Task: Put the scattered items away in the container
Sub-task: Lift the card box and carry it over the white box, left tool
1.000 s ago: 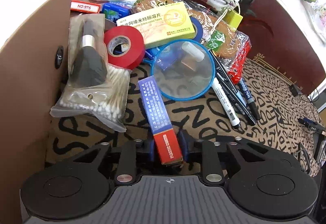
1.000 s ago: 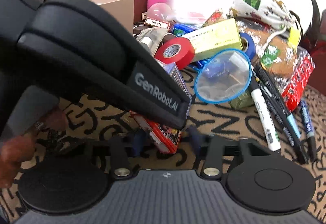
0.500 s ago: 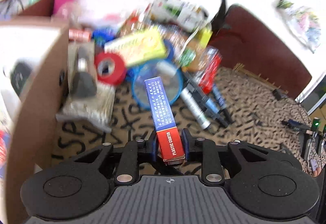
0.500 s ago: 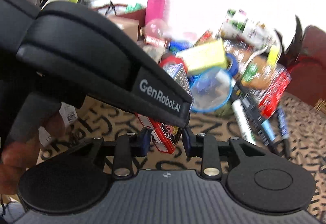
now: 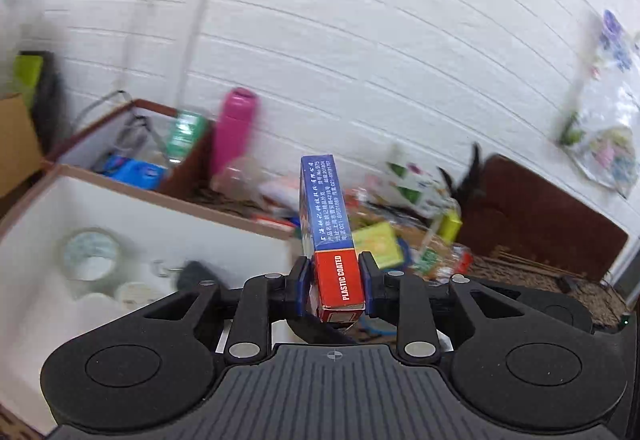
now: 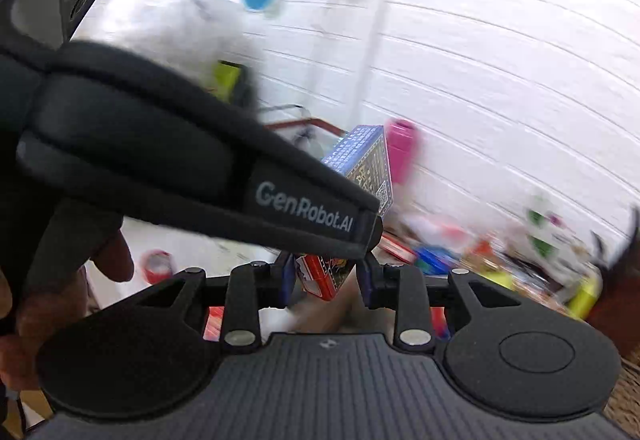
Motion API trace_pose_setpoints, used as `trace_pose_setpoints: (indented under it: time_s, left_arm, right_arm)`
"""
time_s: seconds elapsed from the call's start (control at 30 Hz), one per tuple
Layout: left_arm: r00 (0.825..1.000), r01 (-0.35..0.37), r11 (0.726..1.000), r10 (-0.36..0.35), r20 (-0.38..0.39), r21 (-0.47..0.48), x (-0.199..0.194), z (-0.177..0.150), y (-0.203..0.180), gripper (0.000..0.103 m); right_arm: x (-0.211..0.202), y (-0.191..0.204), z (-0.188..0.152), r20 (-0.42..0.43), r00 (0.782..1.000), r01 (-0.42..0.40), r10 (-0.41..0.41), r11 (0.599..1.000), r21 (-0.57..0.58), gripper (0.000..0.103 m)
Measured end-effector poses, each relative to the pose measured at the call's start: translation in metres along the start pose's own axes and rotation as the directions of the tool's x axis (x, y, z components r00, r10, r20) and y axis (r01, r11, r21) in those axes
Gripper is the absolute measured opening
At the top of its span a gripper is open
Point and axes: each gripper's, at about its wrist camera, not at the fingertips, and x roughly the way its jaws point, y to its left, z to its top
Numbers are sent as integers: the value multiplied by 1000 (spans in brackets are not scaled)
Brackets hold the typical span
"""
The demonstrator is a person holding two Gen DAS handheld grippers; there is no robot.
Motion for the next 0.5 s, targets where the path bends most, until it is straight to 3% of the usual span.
trace_pose_setpoints:
  time_s: [0.13,0.3,0.5]
  left_arm:
    - [995,-96,992,95,-13,-85,-16,-10,58,24]
    - [978,-205,962,195,-68,-183,-24,-29,125,25]
    - [969,-245,934,225,-106,-260,-24,-38,178,26]
  right_arm:
    - [35,44,14,-45,992,-116,114,992,-53,36]
    - [80,102,20,-145,962,-248,230,961,-124,35]
    - [112,146,25,-212,926,-341,313,934,-107,31]
